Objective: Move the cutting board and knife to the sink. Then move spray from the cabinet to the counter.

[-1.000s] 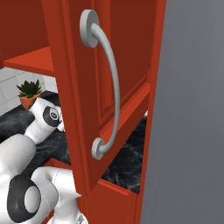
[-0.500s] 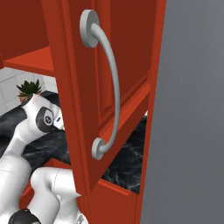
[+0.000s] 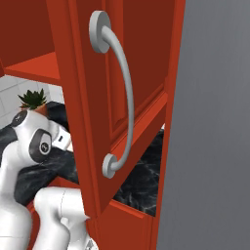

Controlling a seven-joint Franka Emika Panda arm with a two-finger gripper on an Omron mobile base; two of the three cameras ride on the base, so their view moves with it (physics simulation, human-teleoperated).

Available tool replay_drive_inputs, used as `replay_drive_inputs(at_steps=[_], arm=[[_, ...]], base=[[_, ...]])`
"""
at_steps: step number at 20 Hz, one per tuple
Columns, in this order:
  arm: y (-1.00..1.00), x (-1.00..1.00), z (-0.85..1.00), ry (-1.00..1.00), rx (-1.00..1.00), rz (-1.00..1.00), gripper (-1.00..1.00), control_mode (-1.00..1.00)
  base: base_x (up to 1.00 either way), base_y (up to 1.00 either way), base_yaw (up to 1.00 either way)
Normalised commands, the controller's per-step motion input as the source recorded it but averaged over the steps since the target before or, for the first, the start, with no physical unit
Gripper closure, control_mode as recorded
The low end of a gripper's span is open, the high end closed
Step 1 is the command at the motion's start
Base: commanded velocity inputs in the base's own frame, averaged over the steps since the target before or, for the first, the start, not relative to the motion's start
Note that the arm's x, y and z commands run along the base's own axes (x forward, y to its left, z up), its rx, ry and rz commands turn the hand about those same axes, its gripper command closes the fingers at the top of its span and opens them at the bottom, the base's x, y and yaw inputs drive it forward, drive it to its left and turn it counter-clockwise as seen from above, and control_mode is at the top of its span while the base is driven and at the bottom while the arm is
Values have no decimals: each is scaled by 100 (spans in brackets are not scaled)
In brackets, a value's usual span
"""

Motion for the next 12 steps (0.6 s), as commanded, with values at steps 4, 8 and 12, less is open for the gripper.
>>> replay_drive_inputs(at_steps=[4,8,12], arm=[[0,-49,37,0,0,15,-100,-100],[0,-48,46,0,0,13,-100,-100],[0,-46,44,0,3,9,-100,-100]], base=[[0,0,0],[0,0,0],[0,0,0]])
